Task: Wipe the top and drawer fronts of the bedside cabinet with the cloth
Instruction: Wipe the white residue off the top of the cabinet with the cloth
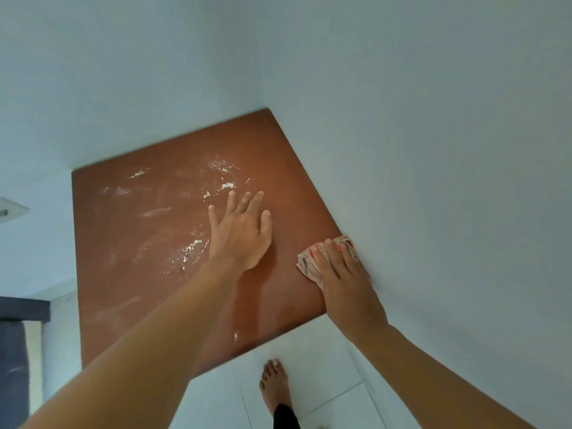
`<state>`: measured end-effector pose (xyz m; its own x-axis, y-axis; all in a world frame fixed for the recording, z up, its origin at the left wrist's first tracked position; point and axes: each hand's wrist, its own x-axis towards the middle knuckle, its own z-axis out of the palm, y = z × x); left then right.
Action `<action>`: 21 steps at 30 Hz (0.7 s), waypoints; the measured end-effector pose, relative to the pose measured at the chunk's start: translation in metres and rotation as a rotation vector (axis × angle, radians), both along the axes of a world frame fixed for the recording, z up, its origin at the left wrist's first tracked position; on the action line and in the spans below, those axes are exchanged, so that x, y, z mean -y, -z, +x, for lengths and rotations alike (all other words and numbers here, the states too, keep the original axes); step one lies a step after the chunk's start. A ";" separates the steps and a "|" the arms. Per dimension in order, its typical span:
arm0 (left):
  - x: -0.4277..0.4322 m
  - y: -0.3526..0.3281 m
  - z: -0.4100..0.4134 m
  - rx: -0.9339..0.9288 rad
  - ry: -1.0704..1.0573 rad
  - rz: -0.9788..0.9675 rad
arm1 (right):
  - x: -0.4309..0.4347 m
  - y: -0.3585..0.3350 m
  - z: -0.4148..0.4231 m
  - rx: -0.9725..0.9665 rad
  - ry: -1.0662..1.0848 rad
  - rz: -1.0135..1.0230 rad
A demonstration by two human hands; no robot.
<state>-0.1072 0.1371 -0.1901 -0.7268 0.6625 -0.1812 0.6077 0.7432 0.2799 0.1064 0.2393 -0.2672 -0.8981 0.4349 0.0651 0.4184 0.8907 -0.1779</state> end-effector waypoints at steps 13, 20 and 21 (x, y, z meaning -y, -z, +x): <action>0.081 -0.009 0.041 -0.019 -0.094 0.018 | 0.065 0.006 0.155 0.049 0.018 -0.148; 0.093 -0.019 -0.021 0.014 -0.120 0.016 | 0.052 -0.070 -0.014 -0.359 -0.128 -0.117; 0.091 -0.022 -0.035 0.022 -0.126 0.015 | 0.046 -0.076 -0.047 -0.382 -0.114 -0.158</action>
<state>-0.1426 0.0460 -0.1684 -0.8006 0.5686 -0.1888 0.5028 0.8091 0.3043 0.0596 0.1932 -0.1914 -0.8652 0.3659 0.3428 0.1968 0.8767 -0.4390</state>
